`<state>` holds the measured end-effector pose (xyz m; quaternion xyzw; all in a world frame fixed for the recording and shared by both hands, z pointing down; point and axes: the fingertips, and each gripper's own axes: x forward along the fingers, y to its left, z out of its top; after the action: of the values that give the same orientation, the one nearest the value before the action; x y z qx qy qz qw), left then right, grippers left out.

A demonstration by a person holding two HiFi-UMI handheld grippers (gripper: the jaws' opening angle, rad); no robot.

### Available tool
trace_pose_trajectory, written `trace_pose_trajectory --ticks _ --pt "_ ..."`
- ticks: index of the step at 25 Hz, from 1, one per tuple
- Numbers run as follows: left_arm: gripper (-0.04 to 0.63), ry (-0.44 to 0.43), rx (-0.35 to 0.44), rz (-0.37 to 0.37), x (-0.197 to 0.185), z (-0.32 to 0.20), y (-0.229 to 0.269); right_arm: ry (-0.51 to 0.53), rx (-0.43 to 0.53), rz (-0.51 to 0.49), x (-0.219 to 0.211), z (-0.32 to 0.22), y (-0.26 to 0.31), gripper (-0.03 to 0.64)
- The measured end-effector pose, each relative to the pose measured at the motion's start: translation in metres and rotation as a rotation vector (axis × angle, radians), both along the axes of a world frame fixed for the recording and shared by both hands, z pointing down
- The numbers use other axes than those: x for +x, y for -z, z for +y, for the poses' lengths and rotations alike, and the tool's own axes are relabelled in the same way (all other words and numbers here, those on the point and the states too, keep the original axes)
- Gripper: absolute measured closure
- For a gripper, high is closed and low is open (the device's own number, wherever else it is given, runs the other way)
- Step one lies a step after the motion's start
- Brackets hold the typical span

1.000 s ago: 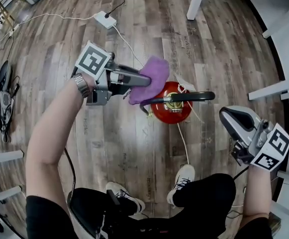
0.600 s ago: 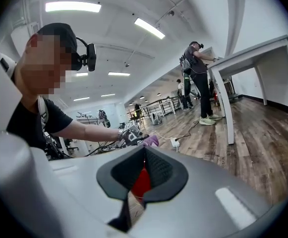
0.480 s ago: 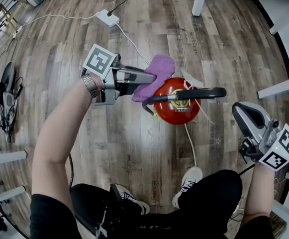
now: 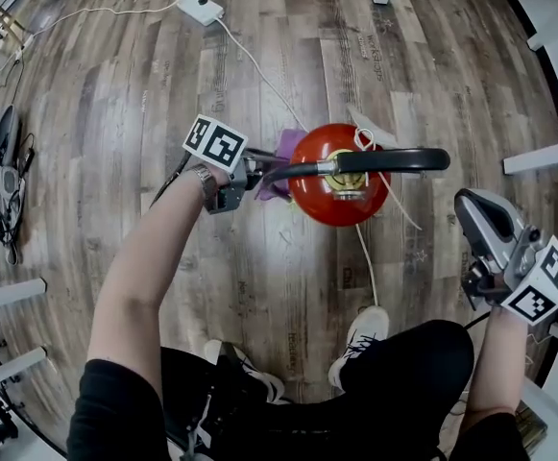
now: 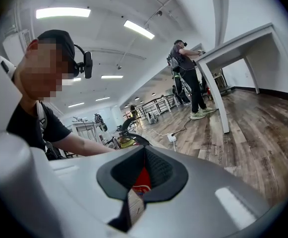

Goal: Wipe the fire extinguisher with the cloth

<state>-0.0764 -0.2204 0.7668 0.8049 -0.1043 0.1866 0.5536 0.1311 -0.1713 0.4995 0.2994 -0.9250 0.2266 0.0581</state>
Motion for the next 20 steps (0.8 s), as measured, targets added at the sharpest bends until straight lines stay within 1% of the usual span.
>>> trace_pose_trajectory --ticks 2,5,6,7,9,11,14,17,20 --pt "0.534 0.017 -0.010 -0.089 -0.003 0.009 -0.037 -0.005 -0.012 -0.003 0.002 0.003 -0.006 0.611" --pt "0.534 0.002 -0.009 -0.246 -0.007 0.028 -0.089 -0.012 -0.028 -0.007 0.004 0.005 -0.012 0.611" --pt "0.532 0.000 -0.008 -0.291 -0.009 0.033 -0.104 -0.015 -0.035 -0.010 0.005 0.006 -0.014 0.612" --pt "0.532 0.018 -0.011 -0.316 -0.010 0.036 -0.116 -0.018 -0.041 -0.013 0.004 0.007 -0.017 0.612" --pt "0.535 0.095 -0.032 -0.316 -0.012 0.035 -0.130 -0.017 -0.052 -0.014 0.003 0.008 -0.021 0.612" --pt "0.535 0.142 -0.044 -0.311 -0.014 0.035 -0.135 -0.009 -0.056 -0.007 0.001 0.011 -0.022 0.612" --pt "0.535 0.152 -0.039 -0.302 -0.014 0.035 -0.135 0.003 -0.052 0.008 -0.001 0.015 -0.022 0.612" --pt "0.535 0.133 -0.011 -0.275 -0.013 0.030 -0.123 0.000 -0.050 0.002 -0.002 0.018 -0.022 0.612" --pt "0.531 0.135 0.018 -0.193 -0.007 0.024 -0.095 -0.007 -0.044 -0.007 -0.004 0.021 -0.019 0.611"
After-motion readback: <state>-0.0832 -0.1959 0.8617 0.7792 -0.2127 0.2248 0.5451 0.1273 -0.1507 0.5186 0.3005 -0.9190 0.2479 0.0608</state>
